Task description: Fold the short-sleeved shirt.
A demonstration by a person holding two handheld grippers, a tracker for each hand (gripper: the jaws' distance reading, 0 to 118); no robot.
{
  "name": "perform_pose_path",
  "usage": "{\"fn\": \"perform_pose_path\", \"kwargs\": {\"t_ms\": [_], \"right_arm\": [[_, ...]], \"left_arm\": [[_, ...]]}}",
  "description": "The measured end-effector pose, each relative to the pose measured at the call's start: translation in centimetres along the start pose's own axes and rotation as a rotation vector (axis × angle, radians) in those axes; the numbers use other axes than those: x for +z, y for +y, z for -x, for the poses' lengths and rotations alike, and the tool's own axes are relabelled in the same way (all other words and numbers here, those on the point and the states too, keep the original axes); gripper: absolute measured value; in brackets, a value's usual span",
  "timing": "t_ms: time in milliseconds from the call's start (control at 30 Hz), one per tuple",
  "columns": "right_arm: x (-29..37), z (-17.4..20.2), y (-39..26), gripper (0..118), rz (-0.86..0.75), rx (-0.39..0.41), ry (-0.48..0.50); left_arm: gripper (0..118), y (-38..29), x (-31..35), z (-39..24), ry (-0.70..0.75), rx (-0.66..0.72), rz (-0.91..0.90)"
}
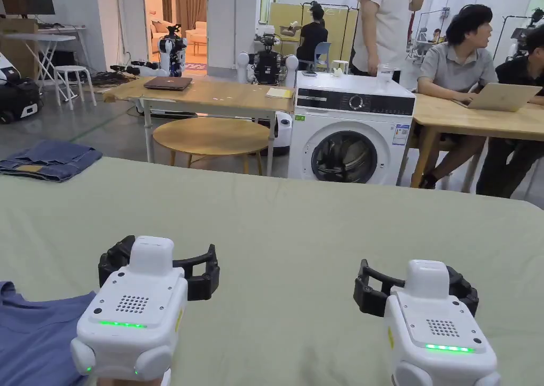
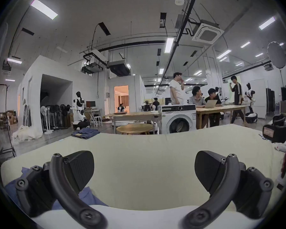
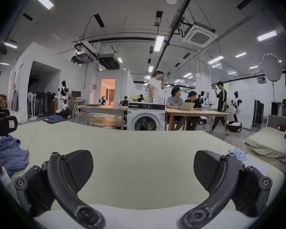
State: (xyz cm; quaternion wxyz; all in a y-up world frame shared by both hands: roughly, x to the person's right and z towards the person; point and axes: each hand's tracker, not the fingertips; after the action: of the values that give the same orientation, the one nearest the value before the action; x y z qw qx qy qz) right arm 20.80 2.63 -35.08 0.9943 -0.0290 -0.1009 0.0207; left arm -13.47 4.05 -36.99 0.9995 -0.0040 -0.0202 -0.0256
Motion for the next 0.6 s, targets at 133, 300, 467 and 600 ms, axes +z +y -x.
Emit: {"fn": "perform_pose_path", "kwargs": {"t_ms": [133, 300, 467, 600], "right_arm": [[-0.02, 0.11, 0.30, 118, -0.006, -0.005, -0.002], [0.05, 0.22, 0.20, 118, 0.001, -0.008, -0.002], [0.20, 0.07, 0.33, 118, -0.003, -0.016, -0.015], [0.25, -0.08, 0.63, 118, -0.008, -0.001, -0.028]], "left_arm": [[118, -0.08, -0.21, 0.15, -0.001, -0.006, 0.002], [118, 0.43, -0.01, 0.49, 0.010, 0.023, 0.008], [118, 0.71, 0.11, 0.76, 0.011, 0.025, -0.006], [118, 0.79, 0.15, 0.72, 0.009, 0.014, 0.005]]}}
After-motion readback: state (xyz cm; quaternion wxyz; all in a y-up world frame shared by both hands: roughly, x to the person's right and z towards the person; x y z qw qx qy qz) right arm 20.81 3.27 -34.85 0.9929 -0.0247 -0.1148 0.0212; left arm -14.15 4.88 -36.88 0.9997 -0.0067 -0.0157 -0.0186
